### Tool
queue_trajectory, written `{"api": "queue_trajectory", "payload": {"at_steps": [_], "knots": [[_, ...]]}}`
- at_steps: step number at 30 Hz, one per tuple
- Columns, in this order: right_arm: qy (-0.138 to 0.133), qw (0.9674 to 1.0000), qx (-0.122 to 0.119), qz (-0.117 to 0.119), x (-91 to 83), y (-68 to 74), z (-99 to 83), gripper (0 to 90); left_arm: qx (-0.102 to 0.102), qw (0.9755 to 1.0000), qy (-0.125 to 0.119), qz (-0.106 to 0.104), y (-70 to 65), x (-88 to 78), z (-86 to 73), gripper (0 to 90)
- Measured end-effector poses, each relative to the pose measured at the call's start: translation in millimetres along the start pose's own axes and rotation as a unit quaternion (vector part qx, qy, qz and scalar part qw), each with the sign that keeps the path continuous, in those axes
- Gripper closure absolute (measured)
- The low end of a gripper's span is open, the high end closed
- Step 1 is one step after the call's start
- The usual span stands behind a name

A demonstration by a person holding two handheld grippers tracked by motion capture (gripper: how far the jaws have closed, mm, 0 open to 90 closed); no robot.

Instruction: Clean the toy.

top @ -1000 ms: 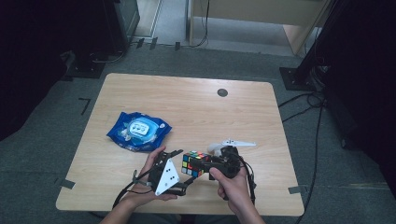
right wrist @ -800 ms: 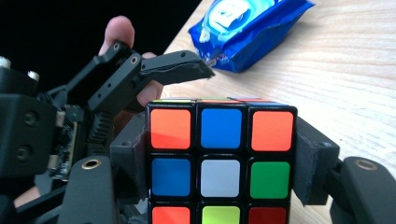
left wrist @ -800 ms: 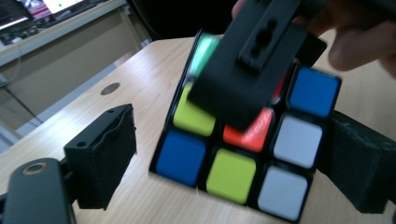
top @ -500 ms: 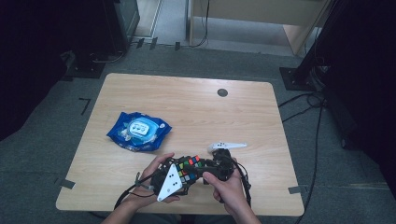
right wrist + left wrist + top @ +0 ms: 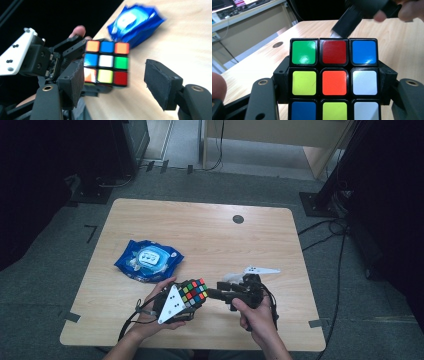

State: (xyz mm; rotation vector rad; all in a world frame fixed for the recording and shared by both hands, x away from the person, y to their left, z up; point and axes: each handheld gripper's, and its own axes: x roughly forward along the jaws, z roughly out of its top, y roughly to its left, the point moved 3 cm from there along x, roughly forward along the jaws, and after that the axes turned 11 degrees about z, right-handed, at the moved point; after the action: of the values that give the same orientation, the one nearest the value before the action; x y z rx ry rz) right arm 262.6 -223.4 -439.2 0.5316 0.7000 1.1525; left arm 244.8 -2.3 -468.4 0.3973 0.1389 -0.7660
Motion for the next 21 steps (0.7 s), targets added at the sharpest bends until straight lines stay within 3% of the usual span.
{"api": "queue_trajectory", "payload": {"at_steps": [2, 4, 6, 8, 9, 12, 18, 19, 20, 21], "knots": [[-0.011, 0.9993, -0.025, -0.025, -6.8, -4.9, 1.9, 35.7, -0.005, 1.0000, 0.000, 0.001, 2.8, -0.4, -0.4, 34.0], [-0.008, 0.9951, -0.065, -0.073, -11.2, -13.3, 1.5, 37.7, -0.006, 1.0000, 0.001, 0.003, 4.4, -0.5, -0.9, 34.0], [0.006, 0.9847, -0.117, -0.129, -12.9, -25.5, -1.5, 38.7, -0.007, 1.0000, 0.002, 0.002, 5.0, -0.3, -1.4, 34.0], [0.017, 0.9744, -0.152, -0.165, -13.8, -41.2, -6.1, 38.4, -0.007, 1.0000, 0.004, 0.001, 5.2, -0.1, -2.0, 34.0], [0.022, 0.9704, -0.161, -0.179, -14.5, -49.5, -8.6, 38.4, -0.007, 1.0000, 0.005, 0.001, 5.2, 0.1, -2.1, 34.0], [0.041, 0.9631, -0.178, -0.198, -17.2, -70.0, -16.3, 37.6, -0.007, 1.0000, 0.005, 0.001, 5.5, 0.1, -2.3, 34.0], [0.110, 0.9462, -0.198, -0.231, -15.0, -89.8, -30.0, 38.2, -0.009, 0.9999, 0.007, 0.000, 6.2, 0.1, -3.0, 34.0], [0.125, 0.9394, -0.203, -0.246, -14.0, -94.5, -32.9, 38.6, -0.009, 0.9999, 0.007, 0.000, 6.2, 0.0, -3.0, 34.0], [0.136, 0.9350, -0.203, -0.257, -13.7, -97.5, -35.2, 39.2, -0.009, 0.9999, 0.007, 0.000, 6.2, -0.1, -3.0, 34.0], [0.142, 0.9329, -0.204, -0.260, -14.0, -100.2, -36.9, 39.3, -0.009, 0.9999, 0.007, 0.000, 6.0, -0.2, -3.0, 34.0]]}}
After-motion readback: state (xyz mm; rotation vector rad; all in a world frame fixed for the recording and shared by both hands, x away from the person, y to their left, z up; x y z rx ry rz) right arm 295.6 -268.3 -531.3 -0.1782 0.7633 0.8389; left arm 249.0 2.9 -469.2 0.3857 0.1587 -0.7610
